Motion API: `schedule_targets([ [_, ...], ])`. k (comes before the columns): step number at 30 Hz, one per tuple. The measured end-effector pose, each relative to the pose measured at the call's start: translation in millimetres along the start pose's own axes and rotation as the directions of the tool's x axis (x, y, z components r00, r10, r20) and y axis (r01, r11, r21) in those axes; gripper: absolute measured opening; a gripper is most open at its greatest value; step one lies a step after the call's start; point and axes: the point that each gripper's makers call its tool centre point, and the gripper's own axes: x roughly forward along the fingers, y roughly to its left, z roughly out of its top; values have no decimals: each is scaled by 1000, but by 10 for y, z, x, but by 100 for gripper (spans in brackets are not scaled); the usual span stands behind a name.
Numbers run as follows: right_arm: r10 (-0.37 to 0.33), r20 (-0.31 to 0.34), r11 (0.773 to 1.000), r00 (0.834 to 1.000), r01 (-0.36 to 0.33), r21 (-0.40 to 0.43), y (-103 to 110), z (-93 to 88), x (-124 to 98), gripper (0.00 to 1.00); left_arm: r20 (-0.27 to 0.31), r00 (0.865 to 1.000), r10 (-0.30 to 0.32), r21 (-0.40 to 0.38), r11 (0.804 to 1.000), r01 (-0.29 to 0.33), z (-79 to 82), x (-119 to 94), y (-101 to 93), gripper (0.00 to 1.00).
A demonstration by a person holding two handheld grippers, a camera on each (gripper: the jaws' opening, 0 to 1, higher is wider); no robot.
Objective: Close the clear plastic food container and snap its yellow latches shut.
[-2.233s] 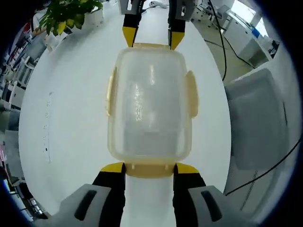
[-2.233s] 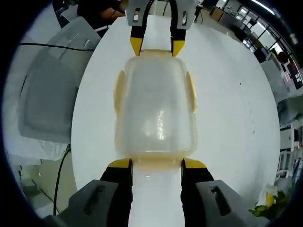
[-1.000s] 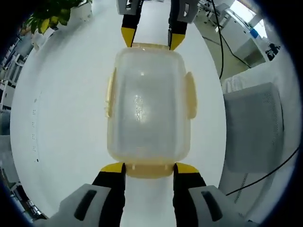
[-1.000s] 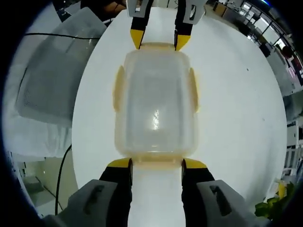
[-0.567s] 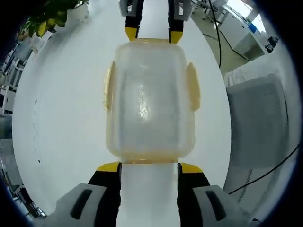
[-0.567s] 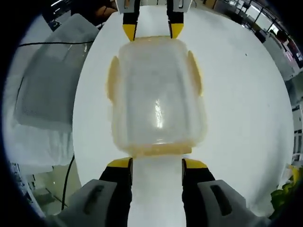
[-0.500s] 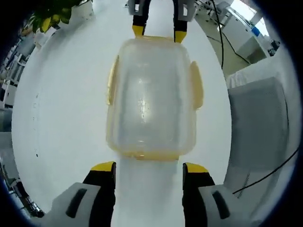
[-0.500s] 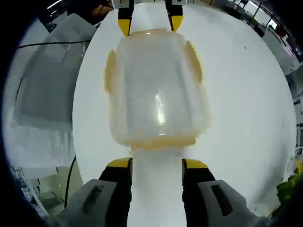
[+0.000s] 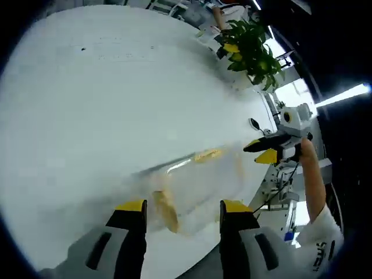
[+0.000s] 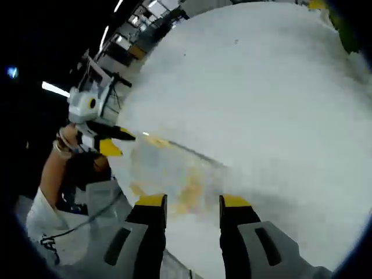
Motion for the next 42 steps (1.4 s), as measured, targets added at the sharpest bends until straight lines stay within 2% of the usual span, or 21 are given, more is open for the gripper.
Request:
schedule_targets([
  [1,-1,6,1000,1000,1,-13,-10,29,35,32,5,1000,-10,8,1000,10,-15,24,-12,43],
  [2,-23,-13,999,1000,22,-30,-42,-18,58,31,2,1000,-23,-7,1000,23,-38,48,-45,43],
  [3,-34,-17,999,999,33,-38,-47,-47,94,30,20,998,-55,-66,996,56,-37,75,-112,42],
  [4,-68,-52,997,996,66,-48,-99,-129,132,27,43,997,-70,-124,989,75,-9,102,-155,40],
  [5,-62,-66,997,996,59,-51,-81,-174,173,26,46,997,-58,-131,989,63,-13,109,-144,41],
  [7,-51,-140,998,989,45,-40,-31,-372,237,23,27,999,-35,-108,993,38,-23,121,-104,38],
  [9,-111,-178,992,978,98,-84,-132,-418,293,25,11,1000,-11,-86,996,12,-35,128,-72,33],
  [10,-134,-184,987,974,115,-109,-160,-429,312,22,7,1000,1,-80,997,0,-24,135,-56,30],
  [11,-185,-187,977,965,160,-143,-223,-449,332,19,6,1000,5,-80,997,-5,-25,137,-52,29],
  [12,-142,-168,984,976,120,-132,-152,-399,374,20,4,1000,10,-87,996,-10,-21,140,-37,27],
  [15,-154,-186,983,970,132,-125,-153,-422,330,19,-4,999,47,-92,995,-47,-28,138,33,21],
  [21,-129,-198,989,972,113,-91,-159,-422,336,19,-11,999,32,-106,994,-33,-9,146,22,20],
  [25,-128,-205,989,970,109,-99,-143,-447,337,18,-17,1000,18,-108,994,-20,-3,149,31,19],
  [28,-125,-203,989,971,105,-106,-151,-436,343,19,-16,1000,-9,-135,991,6,-1,156,46,18],
  [29,-115,-199,990,973,96,-103,-151,-428,355,19,-11,998,-60,-147,987,58,-2,174,-43,16],
  [30,-110,-195,991,975,93,-95,-163,-423,352,19,-12,999,-31,-170,985,28,-15,146,37,16],
  [32,-93,-190,993,977,79,-83,-164,-428,355,19,-6,999,-35,-154,988,33,-23,152,43,16],
  [33,-83,-223,996,971,77,-34,-177,-546,378,19,-1,999,-36,-154,987,35,-19,153,39,16],
  [34,-70,-196,997,978,65,-28,-170,-511,405,19,6,999,-34,-149,988,35,-25,148,40,16],
  [36,-75,-205,996,976,62,-69,-151,-546,415,18,13,999,-35,-151,988,37,-23,152,34,16],
  [42,-83,-215,994,973,67,-83,-158,-530,464,19,34,999,-39,-124,991,43,-12,155,19,17],
])
